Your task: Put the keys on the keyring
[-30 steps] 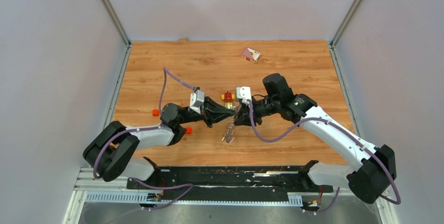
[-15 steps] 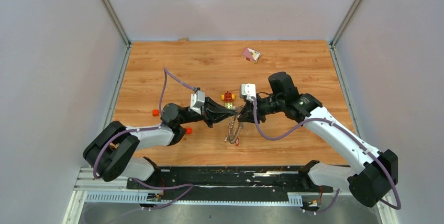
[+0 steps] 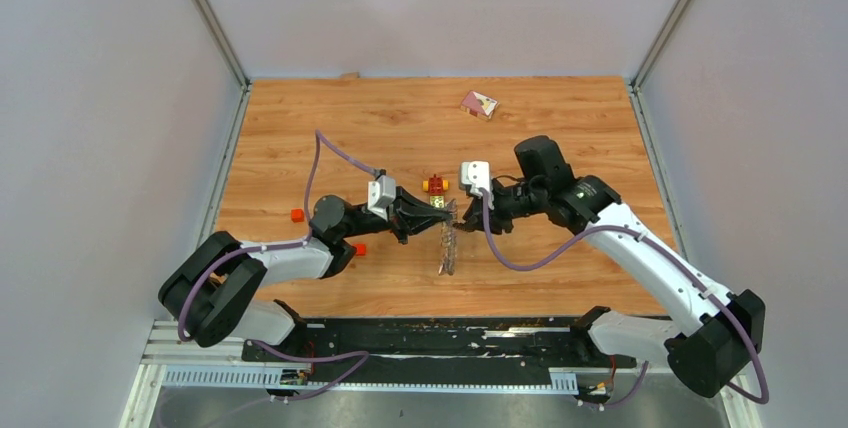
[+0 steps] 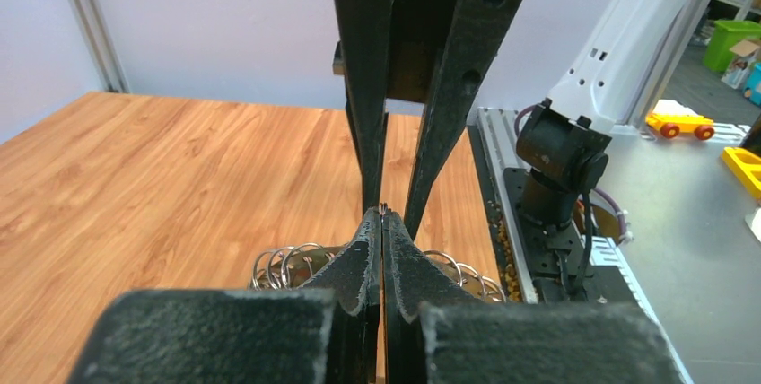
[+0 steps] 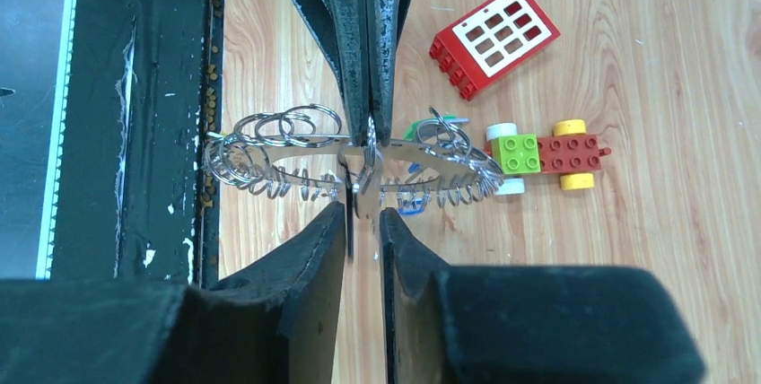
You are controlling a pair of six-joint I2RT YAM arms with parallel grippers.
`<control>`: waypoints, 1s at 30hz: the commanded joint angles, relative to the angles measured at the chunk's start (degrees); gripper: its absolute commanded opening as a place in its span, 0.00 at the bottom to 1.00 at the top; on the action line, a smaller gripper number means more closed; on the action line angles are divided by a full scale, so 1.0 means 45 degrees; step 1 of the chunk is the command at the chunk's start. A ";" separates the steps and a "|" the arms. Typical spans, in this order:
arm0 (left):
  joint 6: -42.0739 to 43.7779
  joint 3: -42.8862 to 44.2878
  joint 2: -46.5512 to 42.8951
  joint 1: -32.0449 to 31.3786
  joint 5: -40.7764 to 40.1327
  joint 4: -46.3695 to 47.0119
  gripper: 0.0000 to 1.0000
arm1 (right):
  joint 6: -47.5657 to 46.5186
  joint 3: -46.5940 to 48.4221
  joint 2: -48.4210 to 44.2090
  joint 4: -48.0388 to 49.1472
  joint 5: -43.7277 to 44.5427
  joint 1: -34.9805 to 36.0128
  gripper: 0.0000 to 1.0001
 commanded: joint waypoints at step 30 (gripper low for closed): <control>-0.0628 0.0621 -0.0463 -0.0134 0.0591 0.1712 0.00 | 0.1366 -0.1866 -0.0688 0.3442 -0.1860 0.0121 0.54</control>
